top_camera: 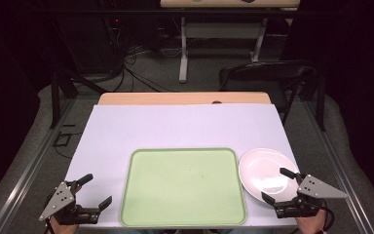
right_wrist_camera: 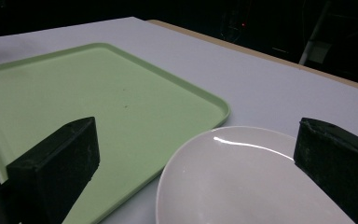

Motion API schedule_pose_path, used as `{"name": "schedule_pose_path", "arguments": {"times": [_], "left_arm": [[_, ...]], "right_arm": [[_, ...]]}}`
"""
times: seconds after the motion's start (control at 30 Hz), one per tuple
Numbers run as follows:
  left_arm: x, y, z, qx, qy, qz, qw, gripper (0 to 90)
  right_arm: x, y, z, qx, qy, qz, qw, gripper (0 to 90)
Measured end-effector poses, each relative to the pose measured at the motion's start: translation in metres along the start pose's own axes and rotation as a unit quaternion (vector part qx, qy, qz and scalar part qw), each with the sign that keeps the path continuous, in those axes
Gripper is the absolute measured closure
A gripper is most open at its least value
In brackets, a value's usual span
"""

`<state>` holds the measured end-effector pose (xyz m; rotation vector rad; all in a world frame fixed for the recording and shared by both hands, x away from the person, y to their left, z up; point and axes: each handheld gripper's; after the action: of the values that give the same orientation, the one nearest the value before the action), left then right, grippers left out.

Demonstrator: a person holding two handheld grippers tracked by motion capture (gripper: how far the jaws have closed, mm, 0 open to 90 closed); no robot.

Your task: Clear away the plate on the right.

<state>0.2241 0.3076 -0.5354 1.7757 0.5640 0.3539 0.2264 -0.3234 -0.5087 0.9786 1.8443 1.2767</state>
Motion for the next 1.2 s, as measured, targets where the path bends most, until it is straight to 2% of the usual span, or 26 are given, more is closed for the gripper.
{"name": "schedule_pose_path", "arguments": {"times": [0.17, 0.43, 0.63, 0.9, 1.2], "left_arm": [[0.000, 0.001, -0.001, -0.007, -0.001, 0.000, 1.0000, 0.2], [-0.001, 0.000, 0.002, 0.002, -0.004, 0.006, 1.0000, 0.2], [-0.001, 0.001, 0.002, 0.000, -0.003, 0.008, 1.0000, 0.2], [-0.001, 0.000, 0.001, 0.003, -0.002, 0.009, 1.0000, 0.2], [-0.002, 0.001, 0.002, 0.002, -0.001, 0.009, 1.0000, 0.2]], "right_arm": [[0.002, 0.000, -0.001, 0.004, 0.001, 0.001, 1.0000, 0.0], [0.000, -0.001, -0.001, 0.003, -0.001, -0.002, 1.0000, 0.0], [0.000, 0.000, -0.002, 0.003, -0.002, 0.002, 1.0000, 0.0], [-0.001, 0.001, -0.004, 0.007, -0.005, 0.017, 0.9998, 0.0], [-0.005, 0.000, -0.010, 0.009, -0.029, 0.032, 0.9990, 0.0]]}}
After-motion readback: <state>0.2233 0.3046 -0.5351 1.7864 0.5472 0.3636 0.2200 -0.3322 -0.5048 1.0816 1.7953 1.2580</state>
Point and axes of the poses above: each handheld gripper's, and its own axes: z roughly forward along the jaws, y roughly out of its top, x roughly to its left, and after that the axes turned 14 degrees about -y, right-handed
